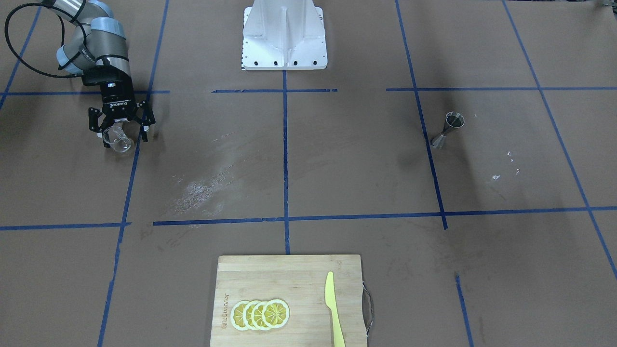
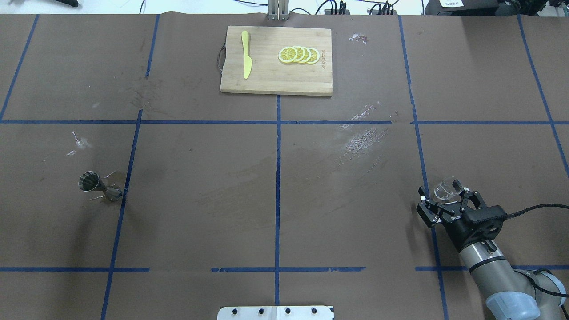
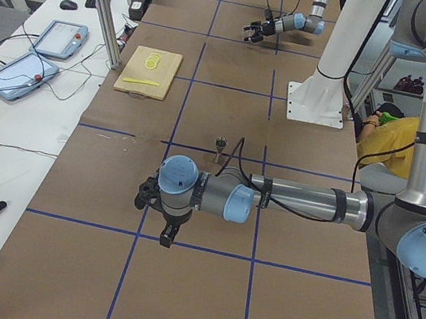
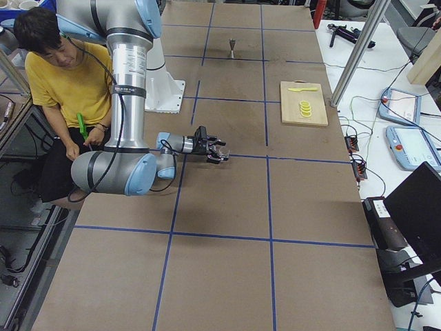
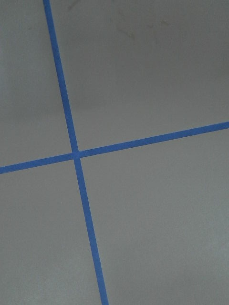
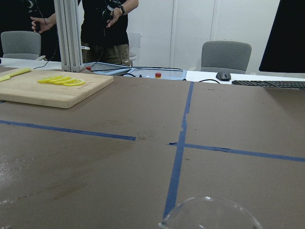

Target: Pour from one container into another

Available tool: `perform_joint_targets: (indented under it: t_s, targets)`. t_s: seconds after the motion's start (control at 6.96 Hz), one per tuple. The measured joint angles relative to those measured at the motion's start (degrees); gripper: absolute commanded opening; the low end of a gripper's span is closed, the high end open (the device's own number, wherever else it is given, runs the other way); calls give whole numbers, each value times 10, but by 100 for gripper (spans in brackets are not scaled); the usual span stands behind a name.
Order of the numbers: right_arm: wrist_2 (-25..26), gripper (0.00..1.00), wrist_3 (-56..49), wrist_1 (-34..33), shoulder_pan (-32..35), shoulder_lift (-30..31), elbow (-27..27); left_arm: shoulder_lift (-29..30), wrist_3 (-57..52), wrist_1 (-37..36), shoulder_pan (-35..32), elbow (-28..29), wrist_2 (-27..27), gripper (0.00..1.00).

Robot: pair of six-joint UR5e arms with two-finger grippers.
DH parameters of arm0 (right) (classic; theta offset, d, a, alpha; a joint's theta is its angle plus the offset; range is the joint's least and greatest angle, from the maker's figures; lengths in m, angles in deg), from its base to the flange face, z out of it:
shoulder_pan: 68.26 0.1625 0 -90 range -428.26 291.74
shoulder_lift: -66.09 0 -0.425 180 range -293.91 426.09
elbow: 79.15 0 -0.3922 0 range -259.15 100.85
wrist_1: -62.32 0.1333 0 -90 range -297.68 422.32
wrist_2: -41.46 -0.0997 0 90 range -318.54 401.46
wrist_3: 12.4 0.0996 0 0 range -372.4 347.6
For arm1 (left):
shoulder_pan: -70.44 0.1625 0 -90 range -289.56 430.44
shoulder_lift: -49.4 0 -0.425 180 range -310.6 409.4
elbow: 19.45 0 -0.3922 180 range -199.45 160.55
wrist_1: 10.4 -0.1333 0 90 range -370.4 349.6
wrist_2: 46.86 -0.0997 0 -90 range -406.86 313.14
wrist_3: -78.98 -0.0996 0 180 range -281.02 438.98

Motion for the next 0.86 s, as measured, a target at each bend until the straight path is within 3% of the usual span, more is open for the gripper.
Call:
perform_joint_targets:
  t_s: [0.86]
  targets:
    - [2, 100, -4, 2, 2, 1, 0, 0, 0, 1, 0, 2, 0, 100]
